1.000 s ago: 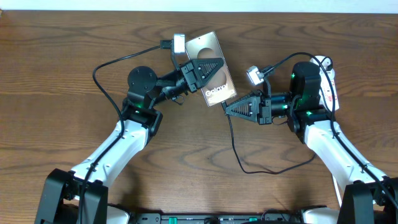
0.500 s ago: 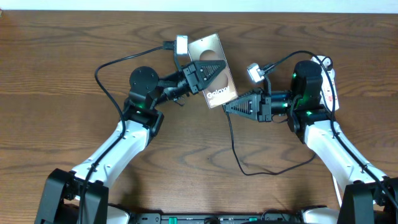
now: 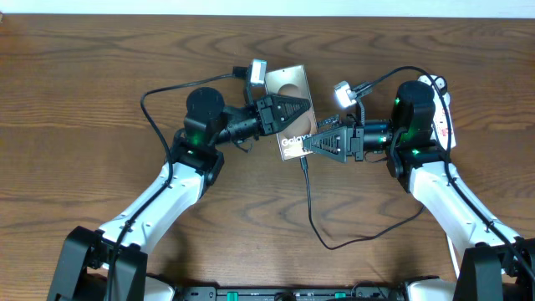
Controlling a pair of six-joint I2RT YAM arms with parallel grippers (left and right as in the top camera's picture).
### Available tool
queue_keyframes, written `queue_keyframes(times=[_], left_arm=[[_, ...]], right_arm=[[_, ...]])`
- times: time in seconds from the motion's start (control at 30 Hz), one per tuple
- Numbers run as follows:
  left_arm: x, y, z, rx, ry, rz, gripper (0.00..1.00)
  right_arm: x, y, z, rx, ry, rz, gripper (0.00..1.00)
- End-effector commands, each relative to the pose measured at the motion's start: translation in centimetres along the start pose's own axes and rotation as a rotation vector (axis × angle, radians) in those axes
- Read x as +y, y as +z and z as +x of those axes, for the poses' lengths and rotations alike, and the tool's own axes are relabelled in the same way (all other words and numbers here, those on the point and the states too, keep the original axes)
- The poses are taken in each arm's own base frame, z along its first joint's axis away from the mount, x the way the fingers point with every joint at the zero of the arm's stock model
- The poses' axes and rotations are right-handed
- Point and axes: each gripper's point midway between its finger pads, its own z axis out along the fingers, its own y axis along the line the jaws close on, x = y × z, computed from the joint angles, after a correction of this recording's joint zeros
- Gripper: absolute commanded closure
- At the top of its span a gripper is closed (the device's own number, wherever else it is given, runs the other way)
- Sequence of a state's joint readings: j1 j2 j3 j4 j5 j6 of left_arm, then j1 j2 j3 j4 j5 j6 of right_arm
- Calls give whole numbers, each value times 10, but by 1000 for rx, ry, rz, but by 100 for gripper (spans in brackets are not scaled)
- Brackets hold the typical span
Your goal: Plug charger to phone and switch on socket
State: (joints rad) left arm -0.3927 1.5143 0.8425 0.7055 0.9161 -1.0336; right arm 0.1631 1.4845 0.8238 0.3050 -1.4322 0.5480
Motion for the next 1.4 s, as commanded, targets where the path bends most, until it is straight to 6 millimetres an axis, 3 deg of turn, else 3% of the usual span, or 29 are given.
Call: queue_keyframes(times=[0.0, 0.07, 0.3, 0.7, 0.77, 0.9, 0.97, 1.2, 1.37], left_arm=[[-17, -3, -4, 0, 70, 33, 93], [-18, -3, -5, -3, 75, 37, 92], [-20, 0, 0, 9, 74, 43, 93], [-24, 1, 9, 52, 68, 65, 92], [-24, 1, 8, 52, 69, 65, 77], [-24, 2, 7, 43, 70, 60, 45], [-22, 2, 4, 27, 73, 52, 36], [-10, -10, -20, -61, 96, 6, 27], [6, -35, -50, -145, 86, -45, 22]], right_arm=[[5, 2, -2, 4, -21, -6, 48], [5, 2, -2, 4, -21, -5, 59], [1, 6, 3, 8, -21, 4, 57], [3, 10, 6, 18, -49, -5, 93], [3, 10, 6, 18, -49, -4, 98], [3, 10, 6, 18, -49, -4, 99], [3, 10, 6, 18, -49, -4, 99], [-2, 10, 3, 2, -46, 25, 99], [-33, 7, 2, -51, 17, 184, 99]])
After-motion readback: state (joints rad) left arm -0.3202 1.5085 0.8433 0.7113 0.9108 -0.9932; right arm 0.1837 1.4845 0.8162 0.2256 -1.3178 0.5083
